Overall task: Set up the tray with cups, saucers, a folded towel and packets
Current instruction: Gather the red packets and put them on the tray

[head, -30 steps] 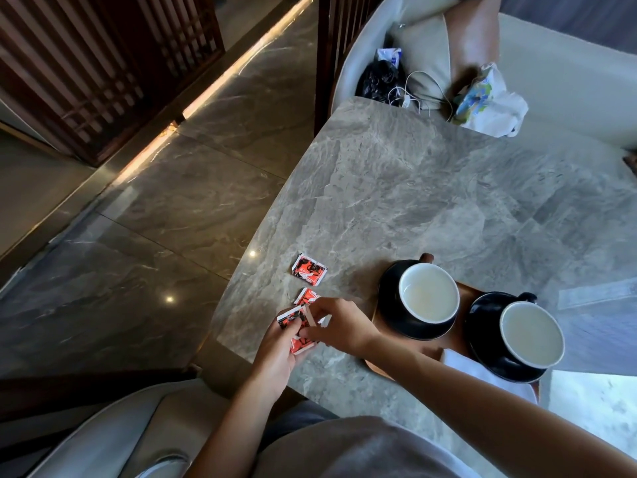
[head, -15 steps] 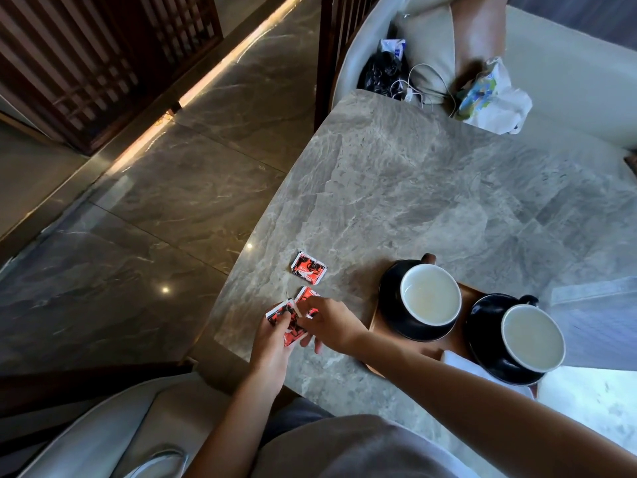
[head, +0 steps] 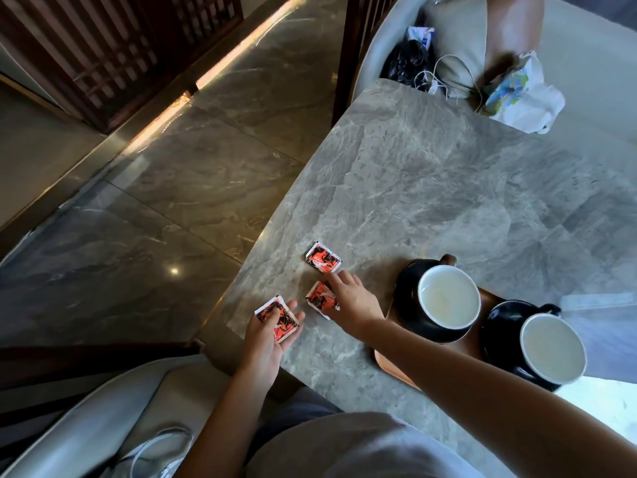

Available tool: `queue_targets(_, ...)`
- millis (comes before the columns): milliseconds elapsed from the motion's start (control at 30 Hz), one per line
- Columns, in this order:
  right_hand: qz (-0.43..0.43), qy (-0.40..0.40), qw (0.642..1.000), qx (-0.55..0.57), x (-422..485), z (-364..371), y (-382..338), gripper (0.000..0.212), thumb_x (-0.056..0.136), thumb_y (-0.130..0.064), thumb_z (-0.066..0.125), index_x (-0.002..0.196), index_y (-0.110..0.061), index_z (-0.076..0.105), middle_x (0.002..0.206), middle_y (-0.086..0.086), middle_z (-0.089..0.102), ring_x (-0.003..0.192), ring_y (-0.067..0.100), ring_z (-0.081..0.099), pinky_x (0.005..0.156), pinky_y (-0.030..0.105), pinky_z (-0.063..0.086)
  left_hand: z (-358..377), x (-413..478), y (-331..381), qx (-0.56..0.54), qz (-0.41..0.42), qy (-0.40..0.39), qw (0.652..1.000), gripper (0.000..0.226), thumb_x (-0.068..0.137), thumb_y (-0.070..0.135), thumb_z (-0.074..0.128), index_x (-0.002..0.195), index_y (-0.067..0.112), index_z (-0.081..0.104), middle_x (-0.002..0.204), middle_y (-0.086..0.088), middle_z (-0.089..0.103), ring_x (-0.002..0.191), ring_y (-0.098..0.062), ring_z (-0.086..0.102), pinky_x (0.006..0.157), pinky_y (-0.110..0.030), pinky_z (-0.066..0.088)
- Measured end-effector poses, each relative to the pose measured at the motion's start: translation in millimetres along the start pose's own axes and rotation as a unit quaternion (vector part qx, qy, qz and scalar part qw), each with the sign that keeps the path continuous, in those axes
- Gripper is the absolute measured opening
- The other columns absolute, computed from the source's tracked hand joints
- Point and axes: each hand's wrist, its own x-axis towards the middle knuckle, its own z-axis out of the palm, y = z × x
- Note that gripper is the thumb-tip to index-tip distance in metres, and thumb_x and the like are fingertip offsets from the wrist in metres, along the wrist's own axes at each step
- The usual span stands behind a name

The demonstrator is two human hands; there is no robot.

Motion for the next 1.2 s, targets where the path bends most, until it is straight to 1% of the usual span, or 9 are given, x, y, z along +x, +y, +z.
queue_targets(167,0.003,0.009,1.000,0.009,-5,3,2,0.056,0.078,-0.032,0.070,0.124,-0.018,0.040,0.118,0.004,0.053,0.113,0.025,0.049,0.083,0.038,0.046,-7,0,-4,0.031,-0.023,-0.005,0.999,0.012,0.095,0.010,0.047,0.101,0.013,0.057,0.088,-0.005,0.076,0.075,-0.020,0.074,0.074,-0.036,0.051)
queue_targets(367,-0.009,-0.041,0.996,0.082,-11,-4,5,0.034,0.085,-0.022,0.060,0.118,-0.030,0.059,0.111,0.005,0.057,0.100,0.027,0.060,0.077,0.027,0.043,-4,2,-4,0.025,-0.094,-0.014,0.995,0.024,0.096,0.016,0.037,0.101,0.011,0.059,0.079,-0.005,0.076,0.075,-0.018,0.072,0.069,-0.030,0.054)
queue_targets(467,0.032,0.014,0.989,0.141,-9,-18,9,0.029,0.082,-0.019,0.062,0.110,-0.025,0.065,0.105,0.004,0.070,0.098,0.025,0.064,0.077,0.028,0.045,3,2,-2,0.019,-0.093,-0.002,0.995,0.027,0.096,0.018,0.033,0.099,0.010,0.058,0.090,-0.011,0.070,0.084,-0.026,0.065,0.072,-0.034,0.050)
queue_targets(633,0.046,0.056,0.933,0.352,-7,-44,-2,0.028,0.077,-0.002,0.071,0.086,-0.019,0.051,0.085,0.004,0.062,0.070,0.018,0.060,0.065,0.036,0.053,17,-7,1,0.033,-0.099,-0.035,0.994,0.034,0.096,0.025,0.026,0.092,0.010,0.057,0.096,-0.011,0.062,0.083,-0.027,0.060,0.072,-0.032,0.044)
queue_targets(700,-0.005,0.016,0.919,0.393,-7,-54,-9,0.024,0.079,0.003,0.068,0.085,-0.018,0.058,0.075,-0.001,0.061,0.062,0.004,0.060,0.062,0.023,0.053,19,-10,0,0.034,-0.104,-0.061,0.992,0.038,0.097,0.030,0.025,0.097,0.010,0.057,0.098,-0.013,0.062,0.085,-0.028,0.059,0.073,-0.034,0.043)
queue_targets(833,-0.112,-0.050,0.956,0.267,-11,-64,-24,0.023,0.082,-0.006,0.068,0.101,-0.018,0.070,0.082,-0.009,0.060,0.064,-0.003,0.051,0.067,0.006,0.043,15,-11,-2,0.041,-0.118,-0.119,0.985,0.047,0.095,0.043,0.026,0.107,0.011,0.059,0.103,-0.018,0.065,0.093,-0.032,0.060,0.079,-0.038,0.045)
queue_targets(933,-0.138,-0.087,0.963,0.215,-17,-62,-33,0.025,0.083,-0.015,0.070,0.106,-0.023,0.065,0.080,-0.008,0.058,0.066,0.006,0.053,0.072,0.019,0.048,10,-13,-3,0.035,-0.119,-0.168,0.978,0.045,0.089,0.040,0.039,0.115,0.010,0.059,0.110,-0.021,0.065,0.101,-0.036,0.061,0.082,-0.041,0.048)
queue_targets(1033,-0.141,-0.071,0.968,0.193,-22,-57,-41,0.019,0.079,-0.018,0.071,0.095,-0.024,0.062,0.080,-0.010,0.063,0.073,0.012,0.062,0.076,0.038,0.054,6,-16,-3,0.053,-0.102,-0.217,0.969,0.046,0.077,0.027,0.049,0.118,0.006,0.057,0.108,-0.020,0.068,0.098,-0.034,0.066,0.080,-0.040,0.052)
queue_targets(1200,-0.170,-0.012,0.976,0.135,-27,-52,-42,0.012,0.080,-0.024,0.065,0.090,-0.030,0.065,0.080,-0.018,0.062,0.077,0.003,0.057,0.073,0.035,0.052,3,-14,-10,0.118,-0.051,-0.204,0.971,0.033,0.087,-0.005,0.041,0.106,0.014,0.059,0.094,-0.010,0.075,0.088,-0.027,0.072,0.067,-0.031,0.059)
